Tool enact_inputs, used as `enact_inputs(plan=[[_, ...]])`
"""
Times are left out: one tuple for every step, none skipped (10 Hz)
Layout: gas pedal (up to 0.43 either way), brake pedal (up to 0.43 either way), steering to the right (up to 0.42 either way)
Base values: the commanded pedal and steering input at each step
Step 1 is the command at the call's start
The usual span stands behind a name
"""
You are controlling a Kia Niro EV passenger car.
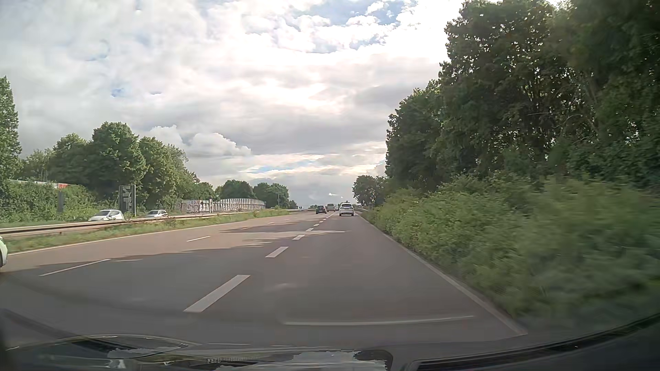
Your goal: Follow the waypoints while adhering to traffic rules and regulations
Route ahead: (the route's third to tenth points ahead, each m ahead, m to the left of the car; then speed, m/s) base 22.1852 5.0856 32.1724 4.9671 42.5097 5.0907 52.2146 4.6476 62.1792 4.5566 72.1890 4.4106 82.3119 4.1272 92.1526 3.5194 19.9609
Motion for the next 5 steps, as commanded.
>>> enact_inputs(plan=[[0.059, 0.0, -0.001], [0.0, 0.0, -0.001], [0.0, 0.0, -0.001], [0.0, 0.0, -0.001], [0.0, 0.0, -0.001]])
